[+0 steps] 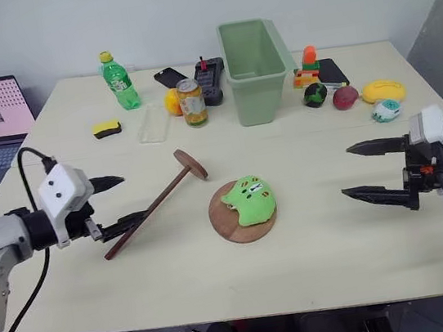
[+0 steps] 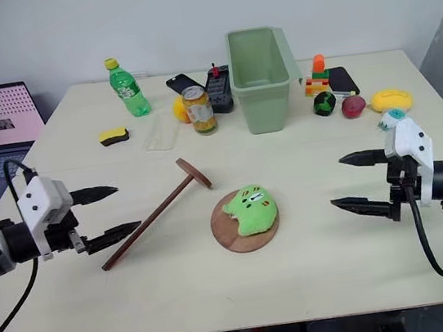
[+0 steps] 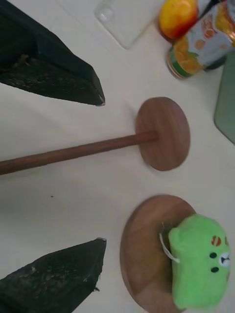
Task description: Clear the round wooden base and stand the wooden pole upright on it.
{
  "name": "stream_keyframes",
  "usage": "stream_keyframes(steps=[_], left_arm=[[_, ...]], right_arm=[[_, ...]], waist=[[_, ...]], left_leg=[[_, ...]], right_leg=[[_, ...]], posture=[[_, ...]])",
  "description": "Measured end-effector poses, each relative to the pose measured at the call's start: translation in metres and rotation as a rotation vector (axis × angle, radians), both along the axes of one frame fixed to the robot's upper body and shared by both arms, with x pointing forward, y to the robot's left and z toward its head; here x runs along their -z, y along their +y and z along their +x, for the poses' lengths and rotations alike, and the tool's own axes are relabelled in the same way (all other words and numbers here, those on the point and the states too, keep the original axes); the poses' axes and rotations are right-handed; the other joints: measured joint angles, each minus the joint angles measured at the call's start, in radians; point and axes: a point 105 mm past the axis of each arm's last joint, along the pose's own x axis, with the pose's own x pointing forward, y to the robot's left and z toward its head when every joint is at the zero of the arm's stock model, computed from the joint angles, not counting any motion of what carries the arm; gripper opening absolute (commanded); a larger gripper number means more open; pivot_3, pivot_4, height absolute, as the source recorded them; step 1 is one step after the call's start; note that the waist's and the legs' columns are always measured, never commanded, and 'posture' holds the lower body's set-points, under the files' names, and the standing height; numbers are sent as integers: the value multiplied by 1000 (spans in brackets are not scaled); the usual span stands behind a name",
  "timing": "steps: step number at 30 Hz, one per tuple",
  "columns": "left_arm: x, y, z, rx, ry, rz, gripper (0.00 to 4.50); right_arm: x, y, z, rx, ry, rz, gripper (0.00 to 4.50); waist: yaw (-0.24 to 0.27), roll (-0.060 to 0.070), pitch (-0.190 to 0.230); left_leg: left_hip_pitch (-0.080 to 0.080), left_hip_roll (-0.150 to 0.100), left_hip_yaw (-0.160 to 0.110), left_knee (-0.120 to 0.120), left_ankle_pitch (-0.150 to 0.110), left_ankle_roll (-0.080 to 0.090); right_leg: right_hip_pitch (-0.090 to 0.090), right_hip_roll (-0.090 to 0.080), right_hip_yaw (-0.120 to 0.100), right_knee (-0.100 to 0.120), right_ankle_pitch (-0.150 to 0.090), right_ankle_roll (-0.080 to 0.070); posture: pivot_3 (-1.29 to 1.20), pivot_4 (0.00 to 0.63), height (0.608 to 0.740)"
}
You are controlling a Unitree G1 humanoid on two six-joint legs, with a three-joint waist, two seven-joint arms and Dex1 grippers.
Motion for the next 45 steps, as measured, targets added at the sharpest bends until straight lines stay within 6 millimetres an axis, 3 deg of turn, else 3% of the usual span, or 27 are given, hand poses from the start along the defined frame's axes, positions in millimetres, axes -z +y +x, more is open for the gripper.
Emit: stream_keyframes(steps=[5, 7, 12, 17, 23, 26, 30, 38, 41, 45], left_arm=[[-3, -48, 3, 189, -20, -17, 4500], [3, -66, 2, 264, 3, -24, 4500], [12, -80, 0, 330, 38, -17, 4500], [15, -84, -2, 363, 48, 1, 4500], [19, -84, -2, 371, 32, 41, 4500], [20, -84, -1, 364, 28, 46, 4500], [20, -84, -1, 363, 27, 42, 4500], [19, -88, 0, 365, 26, 16, 4500], [13, -94, 2, 375, 5, 0, 4500], [1, -110, 5, 411, -27, -47, 4500]], right_arm=[[6, 44, 12, -29, -3, 70, 4437], [18, 62, 20, -12, 22, 67, 4437], [40, 83, 30, 24, 84, 55, 4437], [54, 106, 40, 34, 114, 53, 4437], [82, 119, 57, 95, 152, 5, 4437], [89, 124, 58, 93, 154, -15, 4012], [89, 124, 59, 91, 131, -29, 2984], [86, 123, 58, 70, 97, -38, 1393], [76, 120, 56, 73, 62, -25, 796], [51, 96, 60, 159, -8, 14, 65]], waist=[[0, 0, 0], [-1, 0, 0], [-2, 0, 0], [-3, 0, 0], [-3, 0, 0], [-3, 0, 0], [-3, 0, 0], [-3, 0, 0], [-2, 0, 0], [2, 0, 0]], left_leg=[[0, -1, 1, 1, 0, 0], [-1, -1, 1, 0, 0, 0], [-12, -1, 1, 3, 0, -1], [-12, -1, 1, 3, 0, 0], [-12, -1, 1, 4, 0, 0], [-12, -1, 1, 4, 0, 0], [-12, -1, 1, 5, 0, 0], [-12, -2, 1, 5, 0, 0], [-12, -2, 0, 6, 0, 0], [-13, -3, 0, 8, 0, 0]], right_leg=[[-1, 1, -1, 1, 0, 0], [-2, 2, 0, 1, 0, 0], [-13, 2, -1, 4, 0, 0], [-14, 2, -1, 6, 0, 0], [-15, 2, 0, 8, 0, 0], [-15, 2, -1, 8, 0, 0], [-15, 2, -1, 8, 0, 0], [-15, 2, -1, 8, 0, 0], [-14, 2, -1, 8, 0, 0], [-14, 2, -2, 8, 0, 0]], posture=[[0, 150, 740], [0, 150, 740], [0, 150, 740], [0, 150, 740], [0, 150, 740], [0, 150, 740], [0, 150, 740], [0, 150, 740], [0, 150, 740], [0, 150, 740]])
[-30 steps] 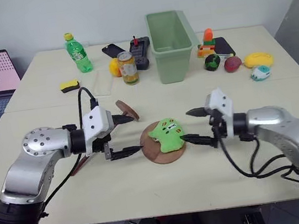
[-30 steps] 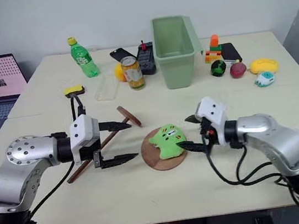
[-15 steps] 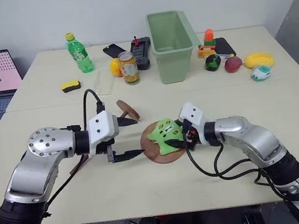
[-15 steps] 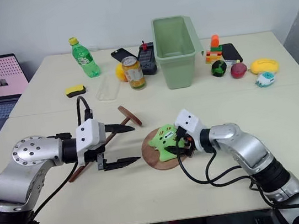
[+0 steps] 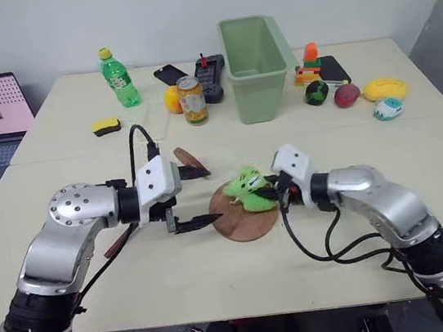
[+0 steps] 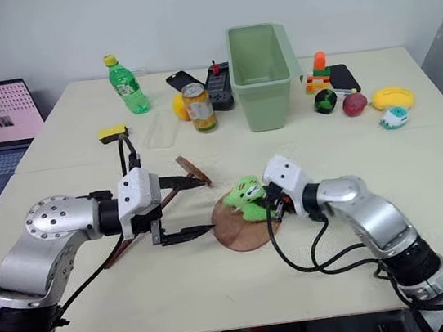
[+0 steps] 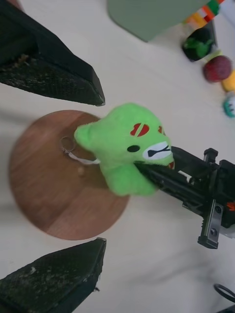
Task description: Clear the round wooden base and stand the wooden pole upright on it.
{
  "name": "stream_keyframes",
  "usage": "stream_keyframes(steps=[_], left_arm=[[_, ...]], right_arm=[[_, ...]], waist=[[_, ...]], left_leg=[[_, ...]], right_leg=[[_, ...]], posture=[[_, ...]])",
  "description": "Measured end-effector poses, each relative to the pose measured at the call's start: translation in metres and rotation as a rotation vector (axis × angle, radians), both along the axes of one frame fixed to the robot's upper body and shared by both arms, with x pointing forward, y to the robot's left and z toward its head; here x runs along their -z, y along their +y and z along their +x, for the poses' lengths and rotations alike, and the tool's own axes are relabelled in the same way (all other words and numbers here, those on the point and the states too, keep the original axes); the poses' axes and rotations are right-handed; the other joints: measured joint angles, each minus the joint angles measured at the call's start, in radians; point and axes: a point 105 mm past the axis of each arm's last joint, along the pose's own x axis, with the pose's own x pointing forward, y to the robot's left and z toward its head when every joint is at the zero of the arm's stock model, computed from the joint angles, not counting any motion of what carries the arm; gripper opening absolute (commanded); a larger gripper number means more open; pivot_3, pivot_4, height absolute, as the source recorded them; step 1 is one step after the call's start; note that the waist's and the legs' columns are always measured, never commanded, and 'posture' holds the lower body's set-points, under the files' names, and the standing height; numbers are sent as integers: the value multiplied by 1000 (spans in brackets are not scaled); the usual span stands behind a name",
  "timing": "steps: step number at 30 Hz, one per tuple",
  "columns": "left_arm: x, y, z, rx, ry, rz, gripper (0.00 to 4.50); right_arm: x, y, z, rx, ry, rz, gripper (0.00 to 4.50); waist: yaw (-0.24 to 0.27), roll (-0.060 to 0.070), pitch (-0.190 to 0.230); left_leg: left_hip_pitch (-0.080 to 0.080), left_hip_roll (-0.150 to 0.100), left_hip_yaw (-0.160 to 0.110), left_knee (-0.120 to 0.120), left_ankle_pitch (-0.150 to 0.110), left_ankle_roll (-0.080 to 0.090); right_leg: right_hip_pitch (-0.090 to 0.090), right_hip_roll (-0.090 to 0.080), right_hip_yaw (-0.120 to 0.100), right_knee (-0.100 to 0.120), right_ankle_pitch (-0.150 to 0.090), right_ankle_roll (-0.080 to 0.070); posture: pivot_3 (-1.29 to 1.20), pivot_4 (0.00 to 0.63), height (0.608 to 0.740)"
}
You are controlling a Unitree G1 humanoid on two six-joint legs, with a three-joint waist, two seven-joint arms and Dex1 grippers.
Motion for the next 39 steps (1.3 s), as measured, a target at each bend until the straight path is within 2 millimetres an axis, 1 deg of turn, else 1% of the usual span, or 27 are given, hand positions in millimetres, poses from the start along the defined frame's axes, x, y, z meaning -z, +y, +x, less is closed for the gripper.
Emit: stream_keyframes(steps=[1, 4, 5, 7, 9, 10, 12, 13, 15, 16, 17, 18, 19, 20, 22, 24, 25, 28, 30, 31, 32, 33, 35, 39], left_arm=[[-4, -7, 1, 21, -5, -23, 4500], [-23, -33, 5, 87, -52, -113, 4500], [-25, -39, 6, 102, -56, -126, 4500], [-27, -53, 8, 132, -53, -160, 4500], [-25, -65, 10, 158, -43, -180, 4500], [-23, -82, 15, 184, -29, -201, 4500], [-22, -90, 16, 203, -28, -207, 4500], [-22, -98, 19, 213, -29, -215, 4500], [-22, -107, 20, 231, -34, -221, 4500], [-22, -111, 21, 240, -32, -226, 4500], [-21, -113, 20, 244, -32, -227, 4500], [-20, -116, 19, 259, -36, -222, 4500], [-17, -118, 19, 266, -32, -217, 4500], [-15, -119, 19, 268, -29, -212, 4500], [-13, -120, 20, 269, -25, -207, 4500], [-12, -120, 20, 267, -28, -205, 4500], [-12, -121, 20, 270, -26, -210, 4500], [-13, -123, 19, 273, -27, -214, 4500], [-12, -123, 19, 273, -27, -214, 4500], [-12, -123, 19, 273, -24, -217, 4500], [-12, -124, 19, 274, -23, -219, 4500], [-12, -124, 18, 276, -20, -222, 4500], [-11, -125, 18, 278, -16, -226, 4500], [-11, -126, 17, 280, -16, -229, 4500]], right_arm=[[-5, -12, 3, 49, -15, 1, 11], [-4, -67, 7, 237, -24, -33, 11], [-3, -87, 9, 310, -31, -50, 11], [2, -120, 9, 426, -29, -82, 11], [8, -149, 9, 534, -14, -82, 11], [15, -180, 3, 651, 12, -58, 11], [18, -195, 1, 713, 26, -38, 11], [21, -205, -3, 758, 38, -10, 11], [28, -210, -7, 788, 66, 24, 674], [31, -209, -8, 797, 83, 51, 921], [31, -209, -8, 800, 89, 59, 1027], [32, -210, -9, 809, 105, 84, 1403], [32, -210, -9, 823, 107, 106, 1642], [31, -210, -10, 825, 108, 112, 1786], [30, -211, -10, 833, 107, 117, 2236], [29, -213, -10, 846, 103, 118, 2527], [25, -216, -11, 864, 93, 121, 2811], [17, -216, -12, 870, 66, 124, 3523], [10, -217, -13, 874, 53, 136, 3964], [4, -218, -16, 876, 45, 140, 4076], [0, -219, -18, 877, 34, 142, 4385], [-5, -220, -19, 877, 24, 147, 4487], [-12, -221, -23, 874, 19, 167, 4487], [-9, -222, -28, 875, 42, 154, 4487]], waist=[[1, 0, 0], [16, 0, 0], [16, 0, 0], [15, 0, 0], [13, 0, 0], [13, 0, 0], [12, 0, 0], [10, 0, 0], [-2, 0, 0], [-8, 0, 0], [-9, 0, 0], [-11, 1, 0], [-10, 1, -1], [-8, 1, -1], [-4, 1, -1], [-2, 1, -1], [-1, 1, -1], [0, 1, -1], [0, 1, -1], [0, 1, -1], [0, 1, -1], [0, 1, -1], [0, 1, -1], [0, 1, -1]], left_leg=[[0, 0, 0, 0, 0, 0], [-4, -2, 0, 6, 0, 0], [-4, -2, 0, 6, 0, 0], [-3, -2, 2, 6, 0, 1], [-3, -2, 3, 6, 0, 1], [-3, -4, 3, 6, 0, 1], [-3, -8, 3, 6, 0, 1], [-3, -9, 3, 6, 0, 1], [-2, -8, 3, 5, 0, 1], [-1, -7, 3, 5, 0, 1], [0, -7, 3, 5, 0, 1], [0, -7, 2, 5, 0, 1], [0, -7, 2, 5, 0, 1], [0, -8, 2, 5, 0, 1], [0, -9, 2, 5, 0, 1], [-1, -9, 2, 5, 0, 1], [-1, -10, 1, 6, 0, 1], [-1, -10, 1, 6, 0, 1], [-1, -10, 1, 6, 0, 1], [-1, -10, 1, 6, 0, 1], [-1, -10, 1, 6, 0, 1], [-1, -10, 1, 6, 0, 1], [-1, -10, 0, 6, 0, 1], [-1, -11, 0, 6, 0, 1]], right_leg=[[0, 0, 0, 0, 0, 0], [1, 0, -1, -1, 0, 0], [0, 0, 0, 0, 0, 0], [1, -1, 0, 1, 0, 0], [1, 0, 1, 1, 0, 0], [1, 0, 1, 1, 0, 0], [1, 0, 1, 1, 0, 0], [1, 0, 1, 1, 0, 0], [1, 0, 2, 2, 0, 0], [1, 0, 4, 2, 0, 0], [1, 0, 4, 2, 0, 0], [1, 0, 3, 3, 0, 0], [1, 0, 3, 3, 0, 0], [1, 0, 3, 3, 0, 0], [1, 0, 3, 3, 0, 0], [1, -1, 3, 2, 0, 1], [1, -1, 3, 2, 0, 1], [2, -1, 3, 2, 0, 1], [2, -2, 3, 2, 0, 1], [2, -2, 3, 2, 0, 1], [2, -2, 3, 2, 0, 1], [2, -2, 3, 2, 0, 1], [2, -2, 3, 2, 0, 1], [2, -2, 3, 2, 0, 1]], posture=[[0, 150, 740], [0, 150, 740], [0, 150, 740], [0, 150, 740], [0, 150, 740], [0, 150, 740], [0, 150, 740], [0, 150, 740], [0, 150, 740], [0, 150, 740], [0, 150, 740], [0, 150, 740], [0, 150, 740], [0, 150, 740], [0, 150, 740], [0, 150, 740], [0, 150, 740], [0, 150, 740], [0, 150, 740], [0, 150, 740], [0, 150, 740], [0, 150, 740], [0, 150, 740], [0, 150, 740]])
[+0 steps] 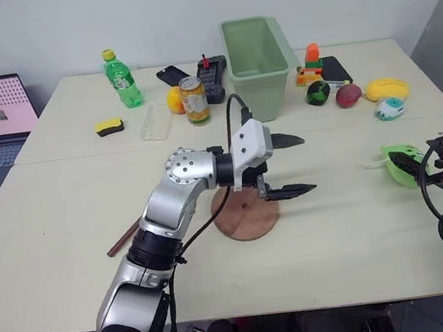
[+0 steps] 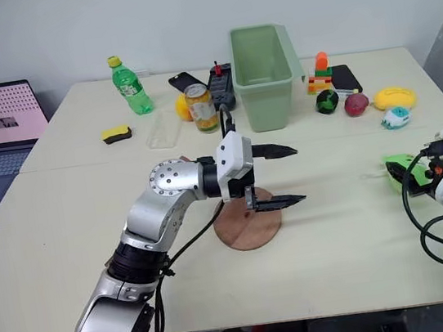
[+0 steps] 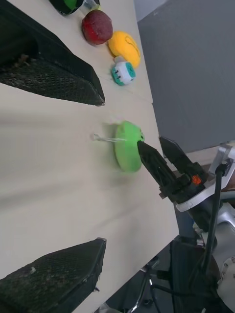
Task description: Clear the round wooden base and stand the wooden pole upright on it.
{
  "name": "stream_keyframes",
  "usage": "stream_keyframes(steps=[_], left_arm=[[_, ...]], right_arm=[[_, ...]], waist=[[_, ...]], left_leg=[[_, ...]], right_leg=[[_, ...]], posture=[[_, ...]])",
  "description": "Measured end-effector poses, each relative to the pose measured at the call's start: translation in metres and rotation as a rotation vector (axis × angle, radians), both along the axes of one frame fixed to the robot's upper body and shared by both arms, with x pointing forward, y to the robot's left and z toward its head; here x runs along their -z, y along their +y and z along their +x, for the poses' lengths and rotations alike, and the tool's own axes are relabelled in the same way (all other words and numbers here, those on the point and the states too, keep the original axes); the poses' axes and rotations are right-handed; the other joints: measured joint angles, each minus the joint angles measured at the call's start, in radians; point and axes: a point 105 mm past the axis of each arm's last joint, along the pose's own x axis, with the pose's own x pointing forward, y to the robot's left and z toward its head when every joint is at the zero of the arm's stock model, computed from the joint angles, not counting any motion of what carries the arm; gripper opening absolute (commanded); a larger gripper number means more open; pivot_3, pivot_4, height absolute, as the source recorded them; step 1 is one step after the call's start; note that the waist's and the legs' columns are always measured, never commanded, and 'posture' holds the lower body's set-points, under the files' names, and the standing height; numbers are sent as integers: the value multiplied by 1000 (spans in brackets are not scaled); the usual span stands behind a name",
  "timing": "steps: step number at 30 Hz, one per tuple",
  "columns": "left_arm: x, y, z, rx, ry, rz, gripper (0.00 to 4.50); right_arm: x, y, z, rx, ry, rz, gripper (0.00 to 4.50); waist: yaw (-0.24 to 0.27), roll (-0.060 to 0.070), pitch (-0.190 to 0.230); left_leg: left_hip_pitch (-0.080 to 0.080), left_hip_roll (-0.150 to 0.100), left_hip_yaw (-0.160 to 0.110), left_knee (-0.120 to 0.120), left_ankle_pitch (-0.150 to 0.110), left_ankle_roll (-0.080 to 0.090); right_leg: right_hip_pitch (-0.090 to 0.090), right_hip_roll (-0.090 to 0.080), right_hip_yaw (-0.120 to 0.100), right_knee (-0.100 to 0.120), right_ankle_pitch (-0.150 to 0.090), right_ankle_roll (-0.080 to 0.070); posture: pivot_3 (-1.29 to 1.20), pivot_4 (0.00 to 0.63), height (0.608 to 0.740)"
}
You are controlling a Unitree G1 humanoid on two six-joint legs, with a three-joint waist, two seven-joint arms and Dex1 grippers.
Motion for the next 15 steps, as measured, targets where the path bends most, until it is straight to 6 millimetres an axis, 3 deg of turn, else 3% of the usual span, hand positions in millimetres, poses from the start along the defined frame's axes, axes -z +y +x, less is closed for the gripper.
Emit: stream_keyframes(steps=[4, 7, 9, 12, 15], left_arm=[[0, 0, 0, -1, 4, -2, 4500], [-4, 15, 8, -55, 11, 0, 4500], [-6, 36, 14, -121, 2, 43, 4500], [-1, 92, 22, -289, 7, 187, 4500], [-3, 131, 25, -424, 34, 269, 4500]], right_arm=[[-7, 2, -1, -28, -24, -29, 4487], [-26, 26, -6, -182, -87, -101, 4487], [-34, 51, -12, -329, -113, -120, 4487], [-40, 102, -29, -620, -112, -123, 4487], [-43, 136, -39, -812, -116, -104, 4487]], waist=[[0, 0, 0], [-4, 0, 0], [-10, 0, 0], [-21, 1, 1], [-18, -1, 1]], left_leg=[[0, 0, 0, 0, 0, 0], [0, 1, 0, 0, 0, 0], [1, 1, 0, -1, 0, 0], [2, 9, -1, -2, 0, 0], [1, 10, -1, -1, 0, 0]], right_leg=[[0, 0, 0, 0, 0, 0], [0, 1, -1, 0, 0, 0], [0, 2, 0, 0, 0, 0], [0, 2, -1, 0, 0, 0], [1, 3, -3, -1, 0, 0]], posture=[[0, 150, 740], [0, 150, 740], [0, 150, 740], [0, 150, 740], [0, 150, 740]])
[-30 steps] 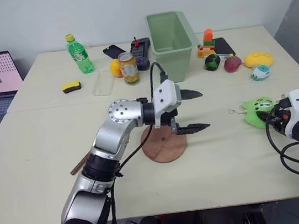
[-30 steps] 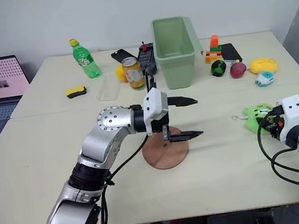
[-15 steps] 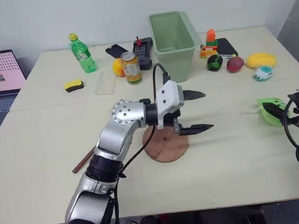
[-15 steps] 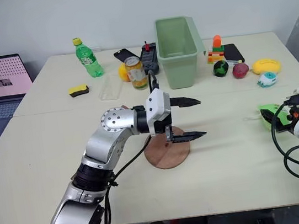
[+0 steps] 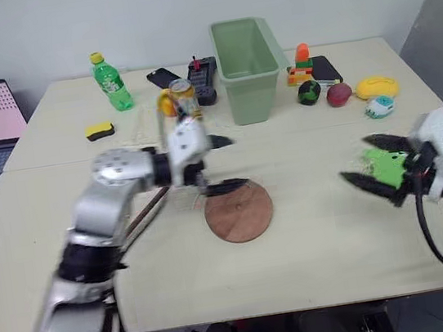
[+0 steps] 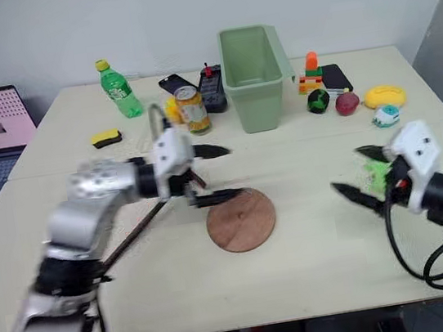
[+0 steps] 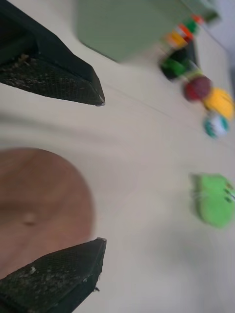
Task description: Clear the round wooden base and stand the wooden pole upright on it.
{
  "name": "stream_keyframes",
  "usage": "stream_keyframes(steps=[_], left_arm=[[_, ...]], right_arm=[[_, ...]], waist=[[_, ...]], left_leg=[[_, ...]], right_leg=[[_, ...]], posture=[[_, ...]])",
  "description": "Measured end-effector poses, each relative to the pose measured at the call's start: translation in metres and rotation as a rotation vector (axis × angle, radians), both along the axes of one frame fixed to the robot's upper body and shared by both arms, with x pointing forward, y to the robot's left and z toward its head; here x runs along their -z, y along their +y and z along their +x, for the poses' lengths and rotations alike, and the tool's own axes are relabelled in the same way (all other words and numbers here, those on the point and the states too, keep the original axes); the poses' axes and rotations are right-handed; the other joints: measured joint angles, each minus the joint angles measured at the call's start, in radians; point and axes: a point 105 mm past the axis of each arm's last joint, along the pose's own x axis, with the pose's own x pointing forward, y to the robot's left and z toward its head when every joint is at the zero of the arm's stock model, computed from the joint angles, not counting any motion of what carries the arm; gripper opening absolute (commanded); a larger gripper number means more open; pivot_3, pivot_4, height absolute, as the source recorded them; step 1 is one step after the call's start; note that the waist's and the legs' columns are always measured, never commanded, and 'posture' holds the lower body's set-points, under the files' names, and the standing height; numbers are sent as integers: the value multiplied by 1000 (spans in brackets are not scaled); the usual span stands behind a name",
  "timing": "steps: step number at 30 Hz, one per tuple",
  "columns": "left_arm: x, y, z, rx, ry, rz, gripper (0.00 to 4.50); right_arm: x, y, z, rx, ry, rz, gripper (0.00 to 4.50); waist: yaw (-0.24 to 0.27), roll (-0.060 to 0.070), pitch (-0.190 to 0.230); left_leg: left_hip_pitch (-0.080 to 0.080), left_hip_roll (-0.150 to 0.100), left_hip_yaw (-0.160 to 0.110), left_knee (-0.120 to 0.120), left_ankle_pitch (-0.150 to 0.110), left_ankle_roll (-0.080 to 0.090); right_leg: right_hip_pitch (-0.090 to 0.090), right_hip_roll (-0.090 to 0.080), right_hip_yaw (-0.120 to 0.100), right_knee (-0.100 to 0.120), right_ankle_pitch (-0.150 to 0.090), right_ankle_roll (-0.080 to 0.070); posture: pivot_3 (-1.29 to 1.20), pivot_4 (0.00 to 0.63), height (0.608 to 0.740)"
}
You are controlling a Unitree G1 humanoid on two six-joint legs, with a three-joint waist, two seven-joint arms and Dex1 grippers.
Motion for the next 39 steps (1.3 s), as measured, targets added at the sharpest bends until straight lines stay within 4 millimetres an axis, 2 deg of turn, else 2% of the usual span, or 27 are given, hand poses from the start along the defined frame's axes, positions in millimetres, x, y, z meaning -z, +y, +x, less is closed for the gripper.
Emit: stream_keyframes(steps=[5, 9, 19, 23, 30, 34, 39], left_arm=[[-10, 56, 1, -220, 75, 136, 4500], [-1, 79, 0, -311, 181, 229, 4500], [29, 83, 18, -376, 337, 390, 4500], [48, 82, 21, -378, 431, 420, 4500], [61, 89, 23, -386, 488, 487, 4500], [63, 93, 26, -392, 488, 515, 3846], [67, 90, 30, -370, 469, 543, 2802]], right_arm=[[-7, 41, -6, -215, 1, 38, 4487], [-4, 64, -4, -321, 25, 68, 4487], [5, 87, -7, -395, 44, 100, 4487], [8, 92, -11, -414, 53, 101, 4487], [17, 95, -22, -444, 84, 78, 4487], [21, 95, -26, -444, 96, 74, 4500], [23, 96, -31, -451, 101, 73, 4500]], waist=[[17, -2, 1], [18, -2, 2], [14, -3, 2], [14, -3, 2], [14, -3, 2], [14, -3, 2], [15, -3, 2]], left_leg=[[0, -1, -1, 0, 0, 0], [-1, -1, -1, 0, 0, 0], [-1, -1, 0, 0, 0, 0], [-2, 0, -1, 0, 0, 0], [-2, 0, -1, 1, 0, 0], [-2, 0, -1, 1, 0, 0], [-3, 0, -1, 1, 0, 0]], right_leg=[[0, 0, -1, -1, 0, 0], [0, -1, -2, -1, 0, 0], [-2, 0, -1, 0, 0, 0], [-3, 1, -1, 0, 0, 0], [-3, 0, -2, 0, 0, 0], [-3, 0, -1, 0, 0, 0], [-3, 0, -2, 0, 0, 0]], posture=[[0, 150, 740], [0, 150, 740], [0, 150, 740], [0, 150, 740], [0, 150, 740], [0, 150, 740], [0, 150, 740]])
